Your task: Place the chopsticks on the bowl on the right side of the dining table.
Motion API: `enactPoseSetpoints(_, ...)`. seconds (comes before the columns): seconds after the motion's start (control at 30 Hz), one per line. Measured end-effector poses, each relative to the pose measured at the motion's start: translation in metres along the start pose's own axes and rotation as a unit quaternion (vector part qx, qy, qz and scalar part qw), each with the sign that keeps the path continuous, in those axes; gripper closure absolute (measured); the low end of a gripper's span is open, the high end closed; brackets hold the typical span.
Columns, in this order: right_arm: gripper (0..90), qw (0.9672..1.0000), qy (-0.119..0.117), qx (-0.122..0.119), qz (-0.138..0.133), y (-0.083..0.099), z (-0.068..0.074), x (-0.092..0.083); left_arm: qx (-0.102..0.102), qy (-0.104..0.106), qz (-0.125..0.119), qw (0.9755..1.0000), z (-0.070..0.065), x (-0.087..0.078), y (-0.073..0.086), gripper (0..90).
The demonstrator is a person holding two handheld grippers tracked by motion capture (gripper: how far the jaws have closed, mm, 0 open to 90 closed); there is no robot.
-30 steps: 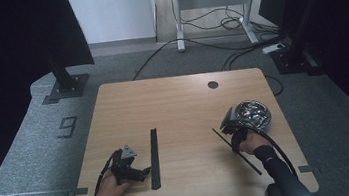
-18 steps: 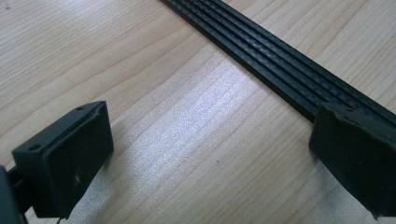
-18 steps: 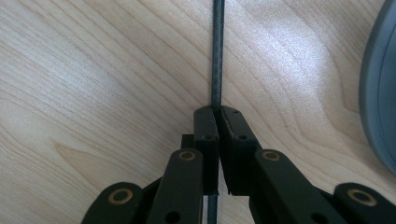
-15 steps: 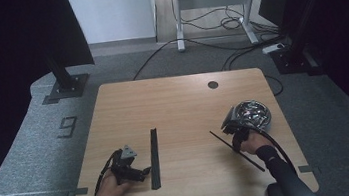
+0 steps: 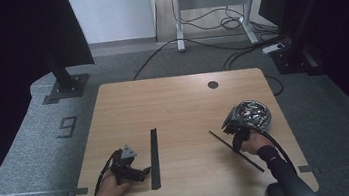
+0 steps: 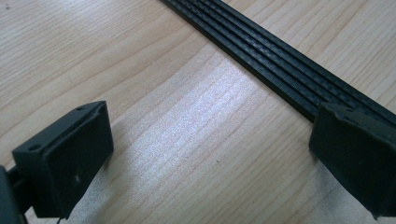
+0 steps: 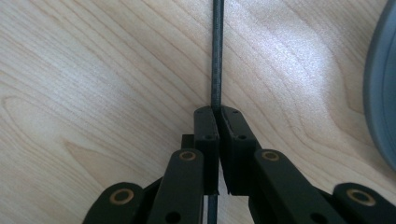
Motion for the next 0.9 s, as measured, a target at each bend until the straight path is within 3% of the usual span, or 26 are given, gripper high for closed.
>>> enactPoseSetpoints(0.2, 85.9, 0.9999, -0.003, -0.002, -0.011, 0.000, 0.001, -0.013, -0.001, 0.000, 0.000, 1.0000, 0.000, 0.000, 0.000, 0.0)
enactPoseSetpoints(0.47, 85.8, 0.9993, -0.025, 0.012, -0.026, 0.002, -0.004, -0.030, 0.000, 0.000, 0.000, 1.0000, 0.000, 0.000, 0.000, 0.0)
enactPoseSetpoints(0.9, 85.7, 0.9991, -0.019, 0.012, -0.037, 0.000, -0.010, -0.066, 0.000, 0.000, -0.001, 1.0000, 0.000, 0.000, 0.000, 0.0)
Point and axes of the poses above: each handheld gripper's, and its own axes: x roughly forward along the jaws, y roughly out of its underside, z roughly to its left, the point moved 3 cm from there along x, roughly forward along the jaws, and after that the axes turned 6 degrees about y, right-handed, at the moved point
